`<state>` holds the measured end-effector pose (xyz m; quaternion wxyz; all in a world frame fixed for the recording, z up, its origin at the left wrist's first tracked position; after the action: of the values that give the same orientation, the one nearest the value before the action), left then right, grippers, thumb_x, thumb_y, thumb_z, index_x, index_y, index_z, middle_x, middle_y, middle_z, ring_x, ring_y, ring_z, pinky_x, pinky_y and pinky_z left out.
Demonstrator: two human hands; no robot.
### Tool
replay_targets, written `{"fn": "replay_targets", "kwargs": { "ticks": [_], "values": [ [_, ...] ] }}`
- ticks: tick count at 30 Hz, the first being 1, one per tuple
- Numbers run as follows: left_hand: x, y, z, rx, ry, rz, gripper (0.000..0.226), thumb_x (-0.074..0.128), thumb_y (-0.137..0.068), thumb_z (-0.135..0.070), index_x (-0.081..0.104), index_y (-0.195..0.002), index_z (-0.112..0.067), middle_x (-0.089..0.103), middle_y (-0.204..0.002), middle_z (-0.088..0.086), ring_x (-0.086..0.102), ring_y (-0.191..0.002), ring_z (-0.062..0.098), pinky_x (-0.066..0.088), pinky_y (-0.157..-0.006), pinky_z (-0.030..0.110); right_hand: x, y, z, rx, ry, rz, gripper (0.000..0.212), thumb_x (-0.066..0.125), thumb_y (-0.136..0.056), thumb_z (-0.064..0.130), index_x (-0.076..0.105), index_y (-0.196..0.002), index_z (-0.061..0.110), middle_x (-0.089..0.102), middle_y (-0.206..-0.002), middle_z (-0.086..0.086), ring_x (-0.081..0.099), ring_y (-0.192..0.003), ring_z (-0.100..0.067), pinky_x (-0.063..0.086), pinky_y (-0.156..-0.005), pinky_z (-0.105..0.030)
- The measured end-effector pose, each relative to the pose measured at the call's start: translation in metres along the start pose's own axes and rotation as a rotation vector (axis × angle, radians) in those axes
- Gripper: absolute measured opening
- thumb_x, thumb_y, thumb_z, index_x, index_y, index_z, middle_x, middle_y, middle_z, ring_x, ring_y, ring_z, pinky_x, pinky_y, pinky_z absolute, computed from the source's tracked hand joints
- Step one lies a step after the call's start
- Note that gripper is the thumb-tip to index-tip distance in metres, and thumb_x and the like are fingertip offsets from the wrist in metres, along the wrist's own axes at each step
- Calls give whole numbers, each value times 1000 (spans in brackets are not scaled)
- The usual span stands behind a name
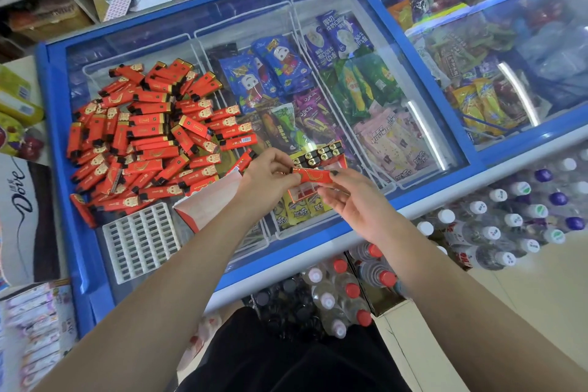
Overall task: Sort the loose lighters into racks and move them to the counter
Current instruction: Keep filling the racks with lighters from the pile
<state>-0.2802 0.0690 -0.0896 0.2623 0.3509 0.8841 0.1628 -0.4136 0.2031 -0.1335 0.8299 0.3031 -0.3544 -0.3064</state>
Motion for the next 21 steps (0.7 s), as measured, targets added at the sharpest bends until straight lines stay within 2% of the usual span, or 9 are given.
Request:
{"fn": "replay_targets", "kwargs": {
  "ticks": [3,5,7,9,12,16,18,21],
  "values": [
    [7,0,-1,42,-63,84,19,75,-92,-13,63,-105,-19,74,-95,-7,73,-79,11,60,-78,45,-1,2,9,-49,-113,-9,12,59,-102,6,61,-113,2,75,-94,-16,74,-80,-22,62,-75,-29],
    [9,-1,0,76,-111,110,19,73,-93,-12,63,-105,-21,71,-101,-6,74,-84,10,64,-77,46,-4,1,17,-85,-77,-47,8,58,-102,6,61,-108,2,74,-90,-14,72,-74,-20,62,-72,-29],
    [8,-4,-1,145,-223,72,19,71,-92,-13,62,-105,-23,68,-103,-8,71,-87,8,60,-75,36,-11,-1,26,-147,18,-158,3,59,-100,5,61,-103,4,69,-85,-13,66,-62,-17,57,-63,-29],
    [4,-8,-2,201,-346,6,22,71,-92,-13,61,-108,-24,64,-102,-9,64,-85,5,50,-72,27,-20,-4,38,-244,180,-283,4,58,-99,2,60,-100,6,67,-78,-12,60,-53,-17,53,-56,-30],
    [2,-13,-1,229,-454,-34,26,71,-93,-16,60,-114,-25,60,-105,-3,61,-82,9,52,-75,33,-26,-3,51,-369,435,-340,10,55,-98,2,62,-97,8,67,-67,-7,60,-50,-20,51,-51,-33],
    [6,-18,1,232,-529,-13,29,68,-96,-20,58,-121,-26,56,-113,4,66,-83,19,56,-81,40,-22,-2,57,-410,615,-376,8,53,-99,3,59,-94,5,69,-78,-13,62,-47,-17,50,-48,-33],
    [8,-20,1,241,-553,-17,31,67,-97,-19,55,-125,-26,57,-111,5,66,-83,20,57,-80,42,-18,-3,56,-405,634,-374,8,53,-99,2,61,-98,1,71,-79,-17,65,-49,-18,56,-51,-32],
    [8,-25,2,236,-577,-18,35,68,-97,-19,54,-129,-20,58,-105,6,61,-88,21,55,-80,43,-10,-8,47,-393,620,-321,12,51,-101,-1,63,-102,0,74,-77,-19,72,-60,-28,64,-66,-39]
  ]
}}
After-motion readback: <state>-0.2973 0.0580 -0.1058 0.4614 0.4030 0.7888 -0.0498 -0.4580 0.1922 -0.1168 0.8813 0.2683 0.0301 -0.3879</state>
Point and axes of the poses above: each hand's wrist, its own y-axis away from the middle knuckle, its own x-axis out of the palm, z = x × y, the point moved 5 cm from there along -y, towards the middle knuckle
